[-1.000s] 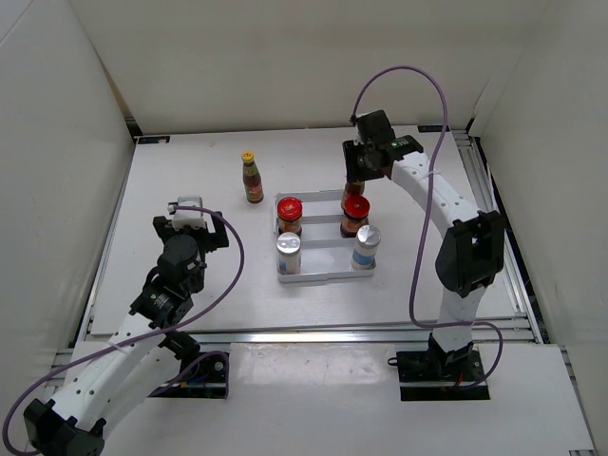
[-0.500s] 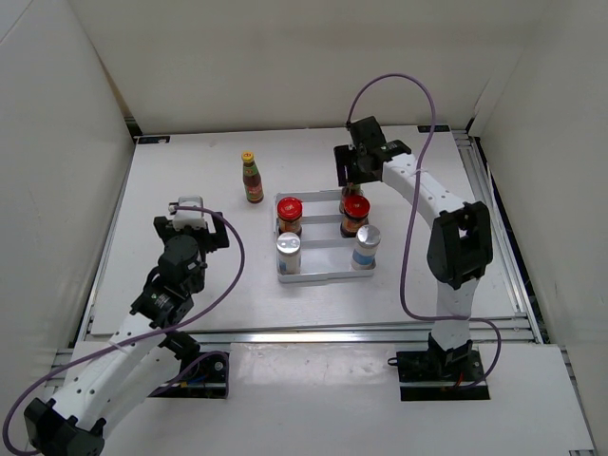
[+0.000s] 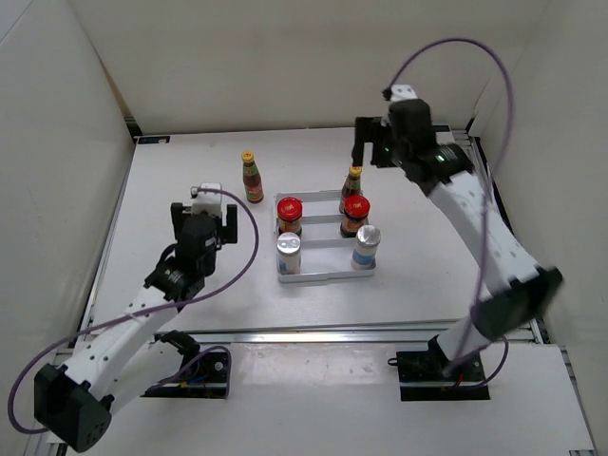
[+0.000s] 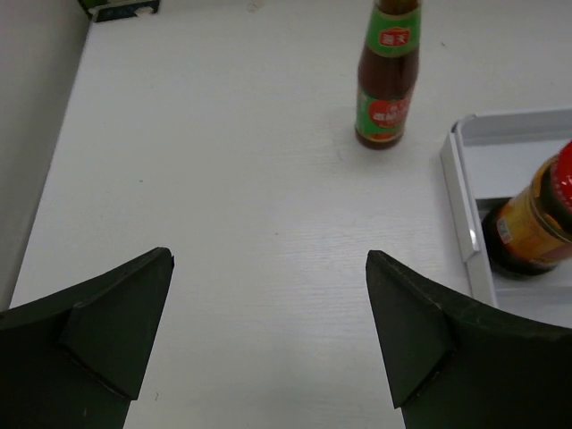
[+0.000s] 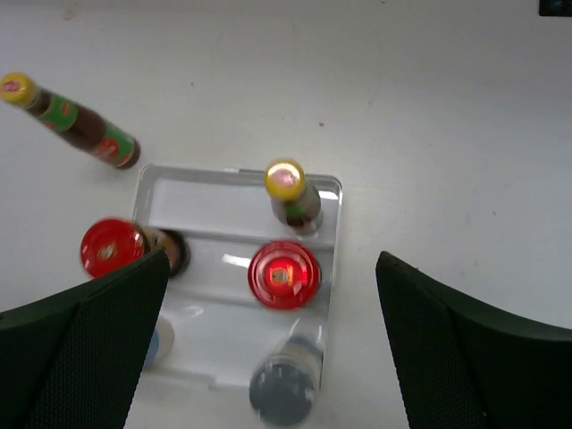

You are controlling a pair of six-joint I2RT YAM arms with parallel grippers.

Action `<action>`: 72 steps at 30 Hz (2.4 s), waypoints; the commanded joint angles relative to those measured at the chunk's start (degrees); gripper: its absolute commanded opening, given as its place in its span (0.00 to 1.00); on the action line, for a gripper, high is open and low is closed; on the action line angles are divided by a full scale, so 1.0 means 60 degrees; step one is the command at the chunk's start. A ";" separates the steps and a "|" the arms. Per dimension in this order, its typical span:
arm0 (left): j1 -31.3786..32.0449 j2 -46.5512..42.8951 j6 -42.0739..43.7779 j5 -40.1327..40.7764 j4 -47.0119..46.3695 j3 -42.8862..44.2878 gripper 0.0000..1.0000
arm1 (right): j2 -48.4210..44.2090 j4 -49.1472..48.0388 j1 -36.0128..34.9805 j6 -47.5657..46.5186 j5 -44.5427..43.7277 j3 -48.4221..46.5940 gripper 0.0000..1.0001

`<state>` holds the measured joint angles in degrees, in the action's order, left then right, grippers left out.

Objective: Organize the condiment bottles

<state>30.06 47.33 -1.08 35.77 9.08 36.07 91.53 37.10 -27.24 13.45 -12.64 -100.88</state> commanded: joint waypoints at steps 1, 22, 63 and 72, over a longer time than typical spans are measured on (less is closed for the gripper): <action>-0.0424 0.1219 -0.0009 -0.1622 0.0608 0.1890 1.00 | -0.2681 0.0028 -0.0073 0.0496 -0.0339 0.1677 0.99; -0.1290 0.7433 -0.1182 -0.3958 -0.0005 0.6893 1.00 | -0.7417 0.0862 -0.0073 0.1492 0.0642 0.4362 0.99; -0.2213 0.8872 -0.0918 -0.3354 -0.1104 0.7348 0.11 | -0.7930 0.1419 -0.0073 0.2049 0.1477 0.4538 0.99; -0.1731 0.7347 -0.1197 -0.4026 -0.1103 0.7230 0.11 | -0.7930 0.1331 -0.0073 0.2138 0.1770 0.4626 0.99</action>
<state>17.67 99.70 -7.57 14.98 8.16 78.02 43.99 46.61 -27.73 25.56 -3.27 -73.28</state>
